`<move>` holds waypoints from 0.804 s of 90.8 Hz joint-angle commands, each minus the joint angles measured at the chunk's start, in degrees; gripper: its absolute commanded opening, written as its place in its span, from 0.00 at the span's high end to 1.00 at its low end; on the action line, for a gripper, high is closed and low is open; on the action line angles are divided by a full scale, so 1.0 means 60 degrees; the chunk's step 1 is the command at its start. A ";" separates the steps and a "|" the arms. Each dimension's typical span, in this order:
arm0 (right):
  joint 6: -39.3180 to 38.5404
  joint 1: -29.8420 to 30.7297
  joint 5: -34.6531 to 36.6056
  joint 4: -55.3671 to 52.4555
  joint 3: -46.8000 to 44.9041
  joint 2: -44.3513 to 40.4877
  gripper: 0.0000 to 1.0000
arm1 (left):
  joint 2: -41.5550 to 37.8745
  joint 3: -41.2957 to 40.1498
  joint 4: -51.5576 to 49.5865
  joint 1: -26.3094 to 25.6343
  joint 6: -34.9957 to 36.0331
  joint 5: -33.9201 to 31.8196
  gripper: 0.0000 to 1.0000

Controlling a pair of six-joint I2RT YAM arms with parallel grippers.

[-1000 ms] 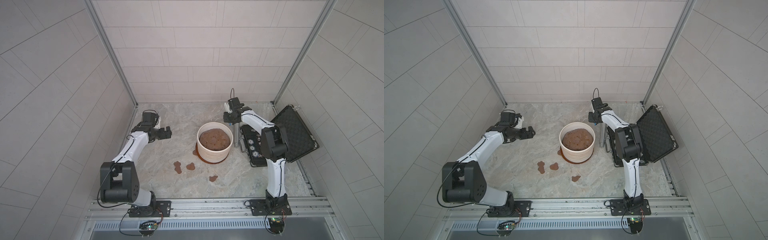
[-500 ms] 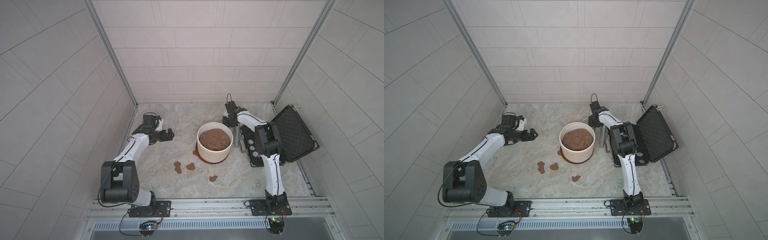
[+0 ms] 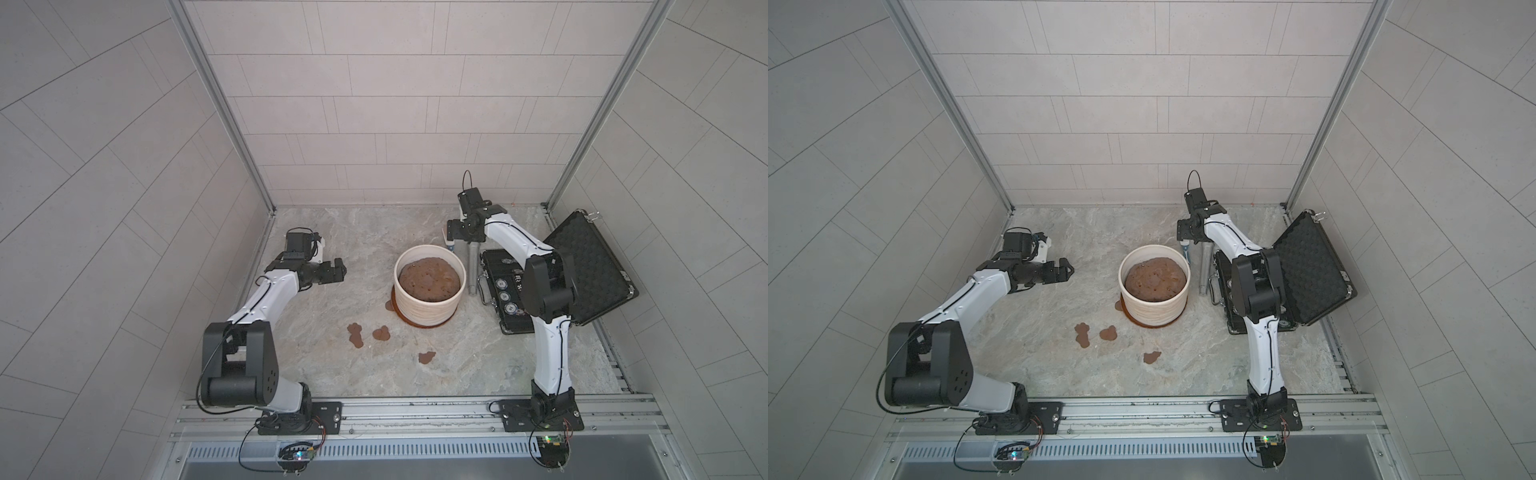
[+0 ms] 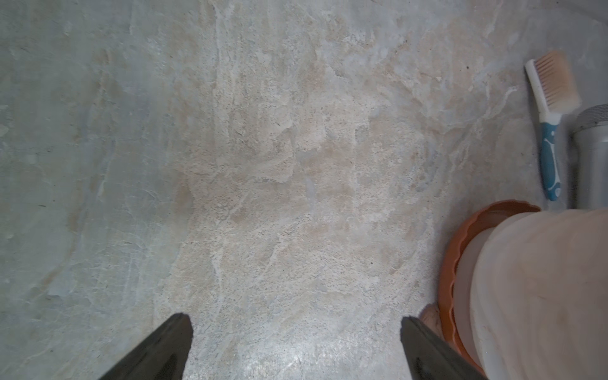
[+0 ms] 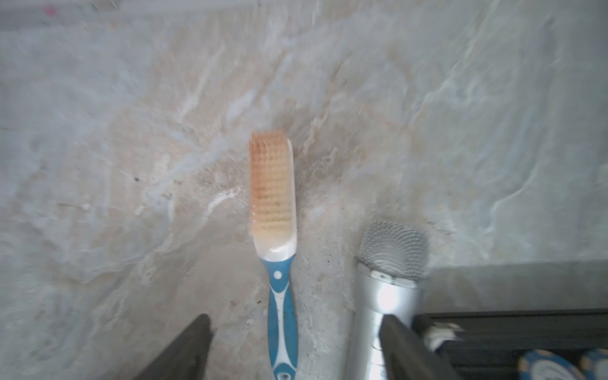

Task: Scrub the dried mud off the ceramic pot
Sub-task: Place the brush at the center of the board, then reset both arms

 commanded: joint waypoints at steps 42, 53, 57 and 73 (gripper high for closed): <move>-0.3436 -0.0732 0.1317 0.5251 -0.7843 -0.7951 0.00 | -0.1179 -0.4322 0.8240 -0.0489 0.0402 -0.1250 0.00; -0.3362 -0.1539 0.0834 0.7031 -1.0391 -0.8849 0.00 | -0.0705 -0.5287 1.0516 -0.0605 0.0747 -0.1000 0.00; -0.3240 -0.1959 0.0376 0.7974 -1.1259 -0.9015 0.00 | -0.0338 -0.5385 1.0975 -0.0652 0.0809 -0.1052 0.00; -0.2943 -0.2894 -0.0255 1.1844 -1.3364 -0.8113 0.00 | 0.0486 -0.5553 1.1860 -0.0703 0.0732 -0.1419 0.00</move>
